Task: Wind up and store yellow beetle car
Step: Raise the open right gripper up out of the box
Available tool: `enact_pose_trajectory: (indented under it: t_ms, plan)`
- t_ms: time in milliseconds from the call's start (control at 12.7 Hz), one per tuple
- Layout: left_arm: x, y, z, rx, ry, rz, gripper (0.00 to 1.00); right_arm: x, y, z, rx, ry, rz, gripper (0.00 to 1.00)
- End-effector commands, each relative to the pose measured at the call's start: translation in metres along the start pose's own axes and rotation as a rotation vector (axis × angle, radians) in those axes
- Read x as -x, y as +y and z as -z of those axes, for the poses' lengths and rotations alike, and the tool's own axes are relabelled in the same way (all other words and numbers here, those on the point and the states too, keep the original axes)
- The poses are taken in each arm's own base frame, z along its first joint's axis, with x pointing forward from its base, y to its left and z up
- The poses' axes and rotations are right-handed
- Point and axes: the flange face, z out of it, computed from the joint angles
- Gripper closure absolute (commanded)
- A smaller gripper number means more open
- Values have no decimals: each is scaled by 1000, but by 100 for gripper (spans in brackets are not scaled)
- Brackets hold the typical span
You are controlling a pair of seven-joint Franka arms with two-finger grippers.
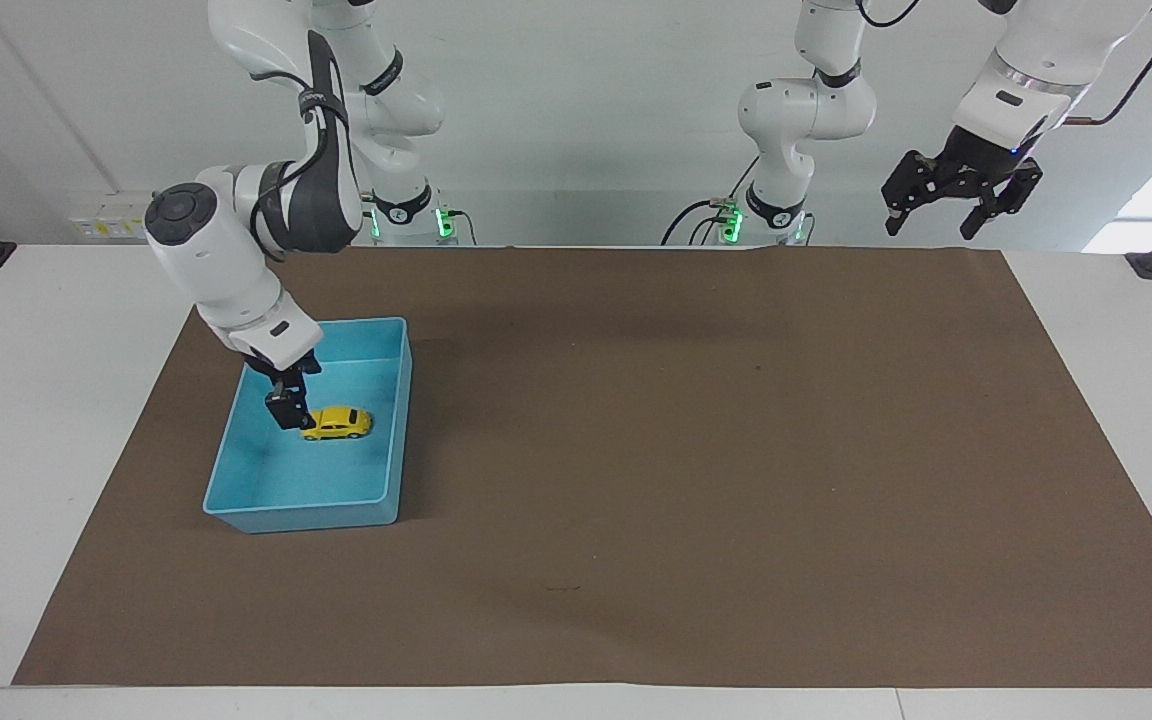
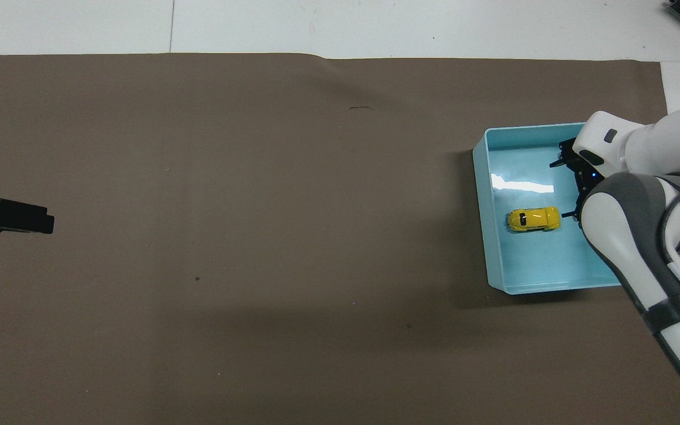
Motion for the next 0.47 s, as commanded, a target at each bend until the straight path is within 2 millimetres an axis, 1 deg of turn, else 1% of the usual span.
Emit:
enact_pose_trajectory:
  t_ms: [0,157,236,393]
  plan:
    - [1,-3,4,6,-7,-3,0,7,-1,11,-6,8,-25,0]
    - [1,-3,4,6,-7,-3,0,9,-1,21,3,6,-30,0]
    - [1,-3,4,6,-7,-3,0,9,0,30,21,2,-32,0]
    - [1,-3,4,6,-7,-3,0,0,2,44,45,-8,-27,0]
